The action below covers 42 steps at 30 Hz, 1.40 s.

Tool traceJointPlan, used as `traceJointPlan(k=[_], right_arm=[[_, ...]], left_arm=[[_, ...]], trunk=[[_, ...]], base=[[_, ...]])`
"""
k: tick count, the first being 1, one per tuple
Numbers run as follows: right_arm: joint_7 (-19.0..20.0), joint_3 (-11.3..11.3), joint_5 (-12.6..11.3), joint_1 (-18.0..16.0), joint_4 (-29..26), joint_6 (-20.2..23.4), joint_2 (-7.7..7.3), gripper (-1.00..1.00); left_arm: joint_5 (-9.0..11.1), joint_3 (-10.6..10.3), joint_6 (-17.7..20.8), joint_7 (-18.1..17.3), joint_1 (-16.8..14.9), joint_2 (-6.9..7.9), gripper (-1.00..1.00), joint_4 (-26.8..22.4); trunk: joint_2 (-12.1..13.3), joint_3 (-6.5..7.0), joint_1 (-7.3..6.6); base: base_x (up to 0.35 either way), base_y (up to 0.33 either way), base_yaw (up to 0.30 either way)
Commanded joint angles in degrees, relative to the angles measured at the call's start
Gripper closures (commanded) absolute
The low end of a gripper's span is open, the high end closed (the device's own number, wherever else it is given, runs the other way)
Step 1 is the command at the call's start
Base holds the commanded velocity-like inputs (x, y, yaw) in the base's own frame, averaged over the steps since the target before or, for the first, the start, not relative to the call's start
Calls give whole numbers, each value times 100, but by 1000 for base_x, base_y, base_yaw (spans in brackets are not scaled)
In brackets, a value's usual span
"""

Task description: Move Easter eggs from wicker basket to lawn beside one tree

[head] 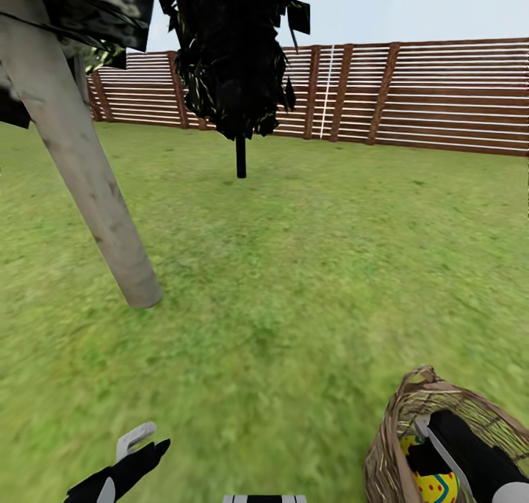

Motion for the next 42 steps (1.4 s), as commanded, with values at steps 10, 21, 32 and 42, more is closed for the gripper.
traceJointPlan(k=[10,21,32,42], right_arm=[[-21,36,-64,-3,0,29,-9,100],[-21,36,-64,-4,5,30,-9,100],[-30,36,-55,-3,134,22,122,100],[-30,27,-60,-3,134,22,132,100]], left_arm=[[37,20,52,-26,-3,-5,-100,91],[37,20,52,-26,-3,-4,-100,124],[41,-384,47,96,-3,-4,-100,237],[63,-488,53,246,-3,32,-100,231]], trunk=[[12,217,-27],[26,461,-55],[41,705,-83],[287,901,-225]], base=[[-2,0,0],[-130,0,0],[0,0,0],[0,0,0]])
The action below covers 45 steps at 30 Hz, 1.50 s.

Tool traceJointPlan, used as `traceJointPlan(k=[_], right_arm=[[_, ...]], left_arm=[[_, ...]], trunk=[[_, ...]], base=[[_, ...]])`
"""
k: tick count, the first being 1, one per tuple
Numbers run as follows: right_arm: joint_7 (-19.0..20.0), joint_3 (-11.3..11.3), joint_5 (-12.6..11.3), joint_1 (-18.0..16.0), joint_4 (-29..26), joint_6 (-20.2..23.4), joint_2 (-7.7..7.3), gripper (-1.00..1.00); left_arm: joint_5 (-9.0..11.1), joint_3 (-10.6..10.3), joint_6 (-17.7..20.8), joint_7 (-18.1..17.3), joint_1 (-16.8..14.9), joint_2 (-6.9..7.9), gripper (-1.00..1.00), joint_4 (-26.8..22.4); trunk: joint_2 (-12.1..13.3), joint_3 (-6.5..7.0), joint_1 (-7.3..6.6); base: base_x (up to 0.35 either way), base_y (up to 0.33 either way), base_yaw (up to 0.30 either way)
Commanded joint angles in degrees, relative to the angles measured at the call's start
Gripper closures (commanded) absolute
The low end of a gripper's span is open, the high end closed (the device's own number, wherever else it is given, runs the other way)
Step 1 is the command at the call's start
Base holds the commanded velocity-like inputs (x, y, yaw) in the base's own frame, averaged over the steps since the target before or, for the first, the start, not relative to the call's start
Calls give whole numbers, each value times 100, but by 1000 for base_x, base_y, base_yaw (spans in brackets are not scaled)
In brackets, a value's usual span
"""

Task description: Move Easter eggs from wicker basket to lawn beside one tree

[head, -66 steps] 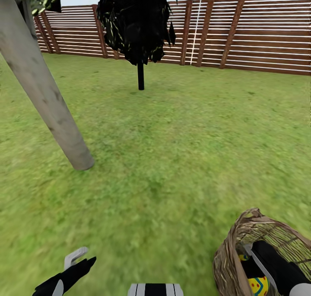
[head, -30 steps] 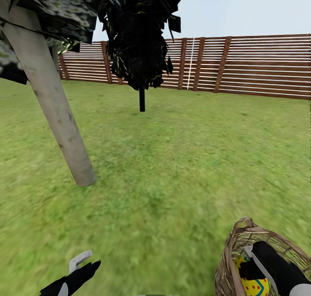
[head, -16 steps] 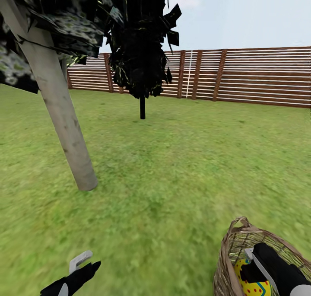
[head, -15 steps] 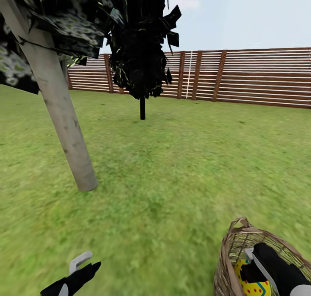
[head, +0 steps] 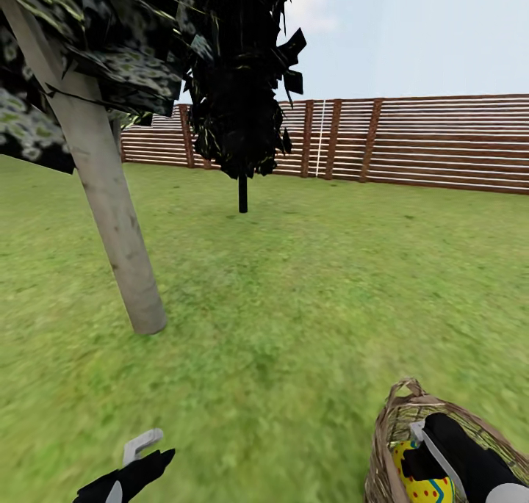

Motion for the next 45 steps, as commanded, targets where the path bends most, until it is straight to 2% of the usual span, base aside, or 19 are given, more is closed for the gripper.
traceJointPlan(k=[1,5,16,45], right_arm=[[-20,38,-60,-3,-6,22,-9,100],[-20,38,-53,-3,-6,22,-9,100],[-20,47,-53,-4,-6,22,-9,100],[-20,47,-50,-3,91,22,15,100]], left_arm=[[42,28,49,-25,-2,-4,-100,-9],[39,25,49,-22,-2,-11,-100,-9],[39,25,49,-16,-2,-21,-100,-7],[39,23,49,-17,-2,-30,-100,-4]], trunk=[[39,13,-24],[200,85,-112],[641,282,-353],[1804,803,-990]], base=[[0,0,0],[-47,0,0],[-267,0,0],[-3,0,0]])
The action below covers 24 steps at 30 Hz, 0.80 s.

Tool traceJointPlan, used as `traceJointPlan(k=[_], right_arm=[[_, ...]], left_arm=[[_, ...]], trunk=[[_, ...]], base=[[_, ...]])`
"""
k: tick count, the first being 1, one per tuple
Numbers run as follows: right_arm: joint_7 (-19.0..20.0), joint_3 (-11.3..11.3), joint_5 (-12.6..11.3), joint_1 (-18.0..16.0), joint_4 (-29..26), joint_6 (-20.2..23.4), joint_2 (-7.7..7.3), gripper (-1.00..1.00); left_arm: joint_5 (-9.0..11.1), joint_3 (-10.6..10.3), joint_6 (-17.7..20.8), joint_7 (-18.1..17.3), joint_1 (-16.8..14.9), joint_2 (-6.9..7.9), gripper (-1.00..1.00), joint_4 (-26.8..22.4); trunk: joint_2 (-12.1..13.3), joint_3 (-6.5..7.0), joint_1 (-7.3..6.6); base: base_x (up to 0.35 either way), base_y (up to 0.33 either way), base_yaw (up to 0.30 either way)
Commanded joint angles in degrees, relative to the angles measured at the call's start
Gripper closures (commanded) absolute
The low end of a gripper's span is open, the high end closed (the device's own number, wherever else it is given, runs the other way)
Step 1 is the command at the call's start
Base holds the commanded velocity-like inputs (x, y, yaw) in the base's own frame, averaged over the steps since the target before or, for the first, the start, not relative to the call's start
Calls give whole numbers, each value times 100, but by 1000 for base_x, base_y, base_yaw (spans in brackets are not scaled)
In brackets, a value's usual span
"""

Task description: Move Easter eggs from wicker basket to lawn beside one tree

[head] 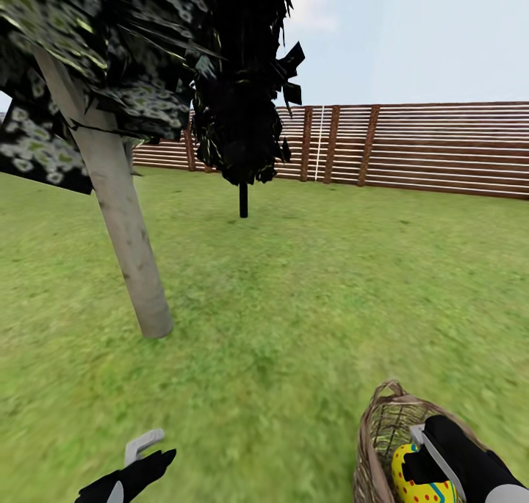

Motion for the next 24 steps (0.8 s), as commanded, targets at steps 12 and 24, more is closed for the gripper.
traceJointPlan(k=[12,24], right_arm=[[-19,40,-60,-4,2,22,-7,100],[-19,40,-61,-4,2,14,-7,100]], left_arm=[[39,24,49,-26,-2,-3,-100,-14],[39,28,49,-30,-2,-3,-100,-15]], trunk=[[480,210,-265],[961,426,-529]], base=[[0,0,0],[0,0,0]])
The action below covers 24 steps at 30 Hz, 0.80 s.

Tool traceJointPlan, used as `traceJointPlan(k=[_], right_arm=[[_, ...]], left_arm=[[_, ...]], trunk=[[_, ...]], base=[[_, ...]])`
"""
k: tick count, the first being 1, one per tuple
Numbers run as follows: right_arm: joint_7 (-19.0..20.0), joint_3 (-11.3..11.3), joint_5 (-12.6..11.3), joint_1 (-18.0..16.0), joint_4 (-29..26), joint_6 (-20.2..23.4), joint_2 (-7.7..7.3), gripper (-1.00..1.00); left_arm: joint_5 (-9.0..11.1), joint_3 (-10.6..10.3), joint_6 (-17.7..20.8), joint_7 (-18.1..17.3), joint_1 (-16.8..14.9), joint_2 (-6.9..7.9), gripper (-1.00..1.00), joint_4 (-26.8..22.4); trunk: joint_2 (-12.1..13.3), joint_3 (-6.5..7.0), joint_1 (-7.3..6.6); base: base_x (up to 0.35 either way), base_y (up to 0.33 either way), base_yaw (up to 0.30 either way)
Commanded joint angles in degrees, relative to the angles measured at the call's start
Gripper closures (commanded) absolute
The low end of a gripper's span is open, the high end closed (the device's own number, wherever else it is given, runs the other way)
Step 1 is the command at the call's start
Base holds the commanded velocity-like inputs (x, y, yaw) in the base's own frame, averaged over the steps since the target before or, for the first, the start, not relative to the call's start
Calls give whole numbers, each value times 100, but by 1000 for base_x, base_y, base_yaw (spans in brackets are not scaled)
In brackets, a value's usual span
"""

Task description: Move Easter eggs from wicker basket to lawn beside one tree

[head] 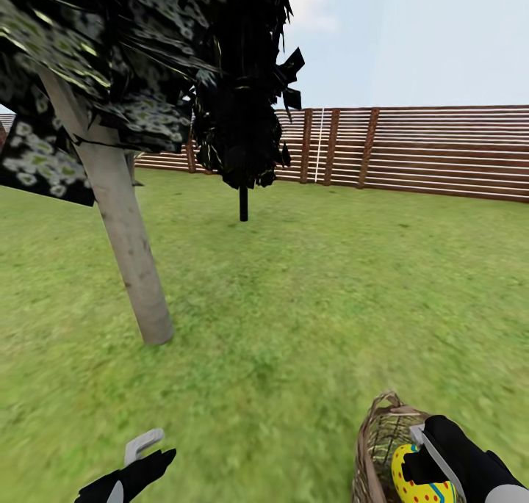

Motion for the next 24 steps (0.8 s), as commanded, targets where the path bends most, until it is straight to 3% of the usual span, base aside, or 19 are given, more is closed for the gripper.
traceJointPlan(k=[1,4,8,10,20,24], right_arm=[[-19,40,-58,-4,-7,21,-9,100],[-15,36,-70,-4,-7,-17,-16,100],[63,18,-122,-4,218,-826,-67,100],[79,22,-128,-4,326,-963,-64,100],[56,23,-109,-4,387,-956,-36,100],[51,23,-101,-4,380,-974,-36,100]], left_arm=[[39,24,49,-26,-3,-3,-100,-8],[39,21,48,-26,-3,-3,-100,-8],[39,29,41,-22,-3,0,-100,-8],[39,29,41,-20,-3,0,-100,-8],[63,36,31,-28,-3,5,-100,-15],[58,31,7,-20,-3,3,-100,-17]], trunk=[[39,13,-23],[119,49,-67],[119,49,-67],[119,49,-67],[119,49,-67],[280,121,-155]], base=[[0,0,0],[0,0,0],[0,0,0],[0,0,0],[0,0,0],[-230,-29,0]])
